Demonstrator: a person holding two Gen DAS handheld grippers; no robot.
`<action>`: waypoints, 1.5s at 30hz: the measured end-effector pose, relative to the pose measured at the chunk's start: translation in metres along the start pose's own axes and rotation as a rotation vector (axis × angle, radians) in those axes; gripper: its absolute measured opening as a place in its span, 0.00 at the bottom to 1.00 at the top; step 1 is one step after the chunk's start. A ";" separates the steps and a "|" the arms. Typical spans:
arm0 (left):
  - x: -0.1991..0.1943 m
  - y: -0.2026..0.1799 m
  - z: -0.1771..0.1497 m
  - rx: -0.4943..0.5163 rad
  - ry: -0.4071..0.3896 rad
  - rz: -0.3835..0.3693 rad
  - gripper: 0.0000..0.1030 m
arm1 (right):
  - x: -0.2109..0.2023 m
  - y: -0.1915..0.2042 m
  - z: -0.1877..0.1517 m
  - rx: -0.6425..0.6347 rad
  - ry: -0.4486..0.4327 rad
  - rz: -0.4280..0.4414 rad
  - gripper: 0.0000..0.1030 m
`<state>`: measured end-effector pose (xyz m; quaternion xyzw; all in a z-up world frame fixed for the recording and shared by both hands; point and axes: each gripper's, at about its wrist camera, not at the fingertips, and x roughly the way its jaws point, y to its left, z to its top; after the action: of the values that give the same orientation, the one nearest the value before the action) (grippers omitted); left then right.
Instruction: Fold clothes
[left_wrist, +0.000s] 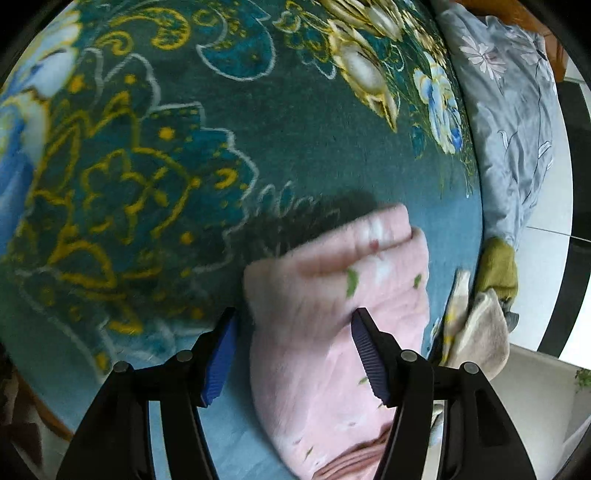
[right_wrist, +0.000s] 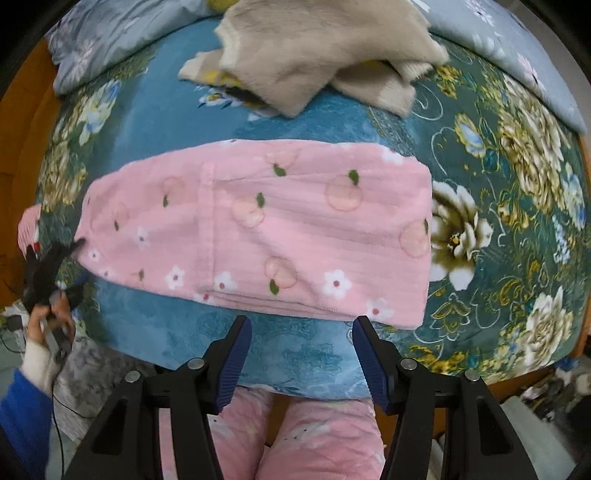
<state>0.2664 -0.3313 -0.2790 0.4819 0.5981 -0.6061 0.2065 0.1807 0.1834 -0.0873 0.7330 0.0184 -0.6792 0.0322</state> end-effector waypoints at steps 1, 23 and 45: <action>0.003 -0.001 0.002 -0.004 0.000 -0.008 0.59 | -0.001 0.001 0.000 -0.007 0.002 -0.009 0.59; -0.091 -0.176 -0.157 0.624 -0.220 -0.064 0.23 | -0.007 -0.026 0.006 -0.080 -0.070 0.109 0.59; 0.074 -0.275 -0.518 1.331 0.056 0.382 0.28 | 0.001 -0.230 -0.034 0.160 -0.139 0.260 0.59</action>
<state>0.1804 0.2265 -0.1026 0.6183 0.0089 -0.7846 -0.0454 0.1982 0.4155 -0.0908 0.6806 -0.1331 -0.7177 0.0623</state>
